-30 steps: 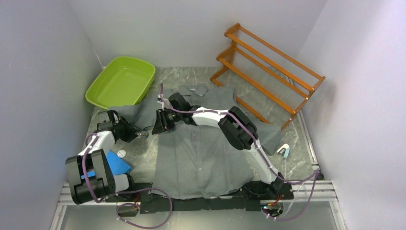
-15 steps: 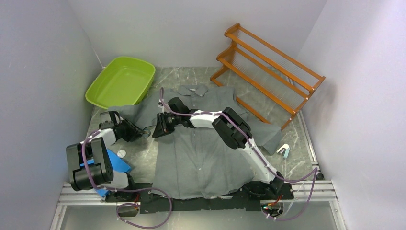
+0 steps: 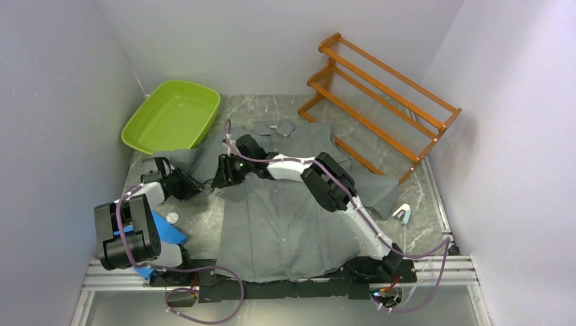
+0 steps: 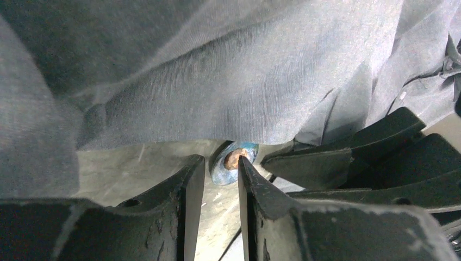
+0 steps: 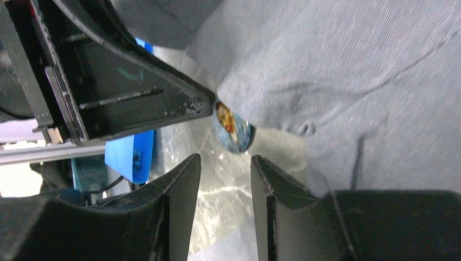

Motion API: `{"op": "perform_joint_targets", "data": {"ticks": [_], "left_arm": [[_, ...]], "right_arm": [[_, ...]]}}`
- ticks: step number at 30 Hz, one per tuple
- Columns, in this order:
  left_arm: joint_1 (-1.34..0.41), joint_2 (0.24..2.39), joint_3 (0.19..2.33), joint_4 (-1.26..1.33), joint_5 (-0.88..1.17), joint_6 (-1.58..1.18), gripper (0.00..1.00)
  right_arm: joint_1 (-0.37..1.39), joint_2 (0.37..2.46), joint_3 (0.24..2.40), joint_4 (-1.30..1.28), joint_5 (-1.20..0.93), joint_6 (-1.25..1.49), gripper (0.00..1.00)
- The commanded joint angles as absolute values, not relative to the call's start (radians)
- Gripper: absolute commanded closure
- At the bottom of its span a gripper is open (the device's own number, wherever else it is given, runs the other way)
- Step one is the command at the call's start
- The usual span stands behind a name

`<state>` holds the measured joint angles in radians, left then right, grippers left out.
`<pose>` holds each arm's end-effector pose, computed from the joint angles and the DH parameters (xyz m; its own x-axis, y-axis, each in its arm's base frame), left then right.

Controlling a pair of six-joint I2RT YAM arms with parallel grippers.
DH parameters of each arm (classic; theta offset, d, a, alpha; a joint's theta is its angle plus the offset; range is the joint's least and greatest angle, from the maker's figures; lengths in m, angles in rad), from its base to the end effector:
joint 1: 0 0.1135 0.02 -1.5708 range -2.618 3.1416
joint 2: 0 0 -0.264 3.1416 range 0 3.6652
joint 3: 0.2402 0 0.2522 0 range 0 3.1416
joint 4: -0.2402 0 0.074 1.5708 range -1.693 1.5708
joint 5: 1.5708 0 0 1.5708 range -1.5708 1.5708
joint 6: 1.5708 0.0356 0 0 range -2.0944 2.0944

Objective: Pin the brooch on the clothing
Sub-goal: Pick up the brooch from the center of the board.

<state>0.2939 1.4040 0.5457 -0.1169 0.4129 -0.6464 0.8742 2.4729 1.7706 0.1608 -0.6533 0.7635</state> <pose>0.2353 0.0563 0.1394 -0.6024 -0.7587 -0.2478 -0.5170 0.6074 -0.6031 0.3302 0.4285 0.1120 -0.8911 -0.2095 -0.4025 -0.4528 0.3528 0.8188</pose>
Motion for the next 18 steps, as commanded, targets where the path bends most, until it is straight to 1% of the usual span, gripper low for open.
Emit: {"op": "perform_joint_targets", "data": {"ticks": [1, 6, 9, 13, 18], "left_arm": [[0.298, 1.422, 0.584, -0.097, 0.391, -0.616, 0.66], [0.297, 1.475, 0.586, -0.056, 0.458, -0.615, 0.67], [0.293, 1.482, 0.563, -0.012, 0.505, -0.637, 0.67], [0.278, 1.478, 0.539, 0.051, 0.568, -0.675, 0.68], [0.249, 1.455, 0.525, 0.066, 0.584, -0.701, 0.69]], "right_arm": [[0.871, 2.514, 1.867, 0.104, -0.589, 0.722, 0.58], [0.871, 2.532, 1.868, 0.098, -0.614, 0.729, 0.63], [0.870, 2.536, 1.872, 0.078, -0.640, 0.719, 0.67], [0.871, 2.527, 1.832, 0.126, -0.675, 0.749, 0.74], [0.867, 2.515, 1.778, 0.184, -0.691, 0.779, 0.77]]}}
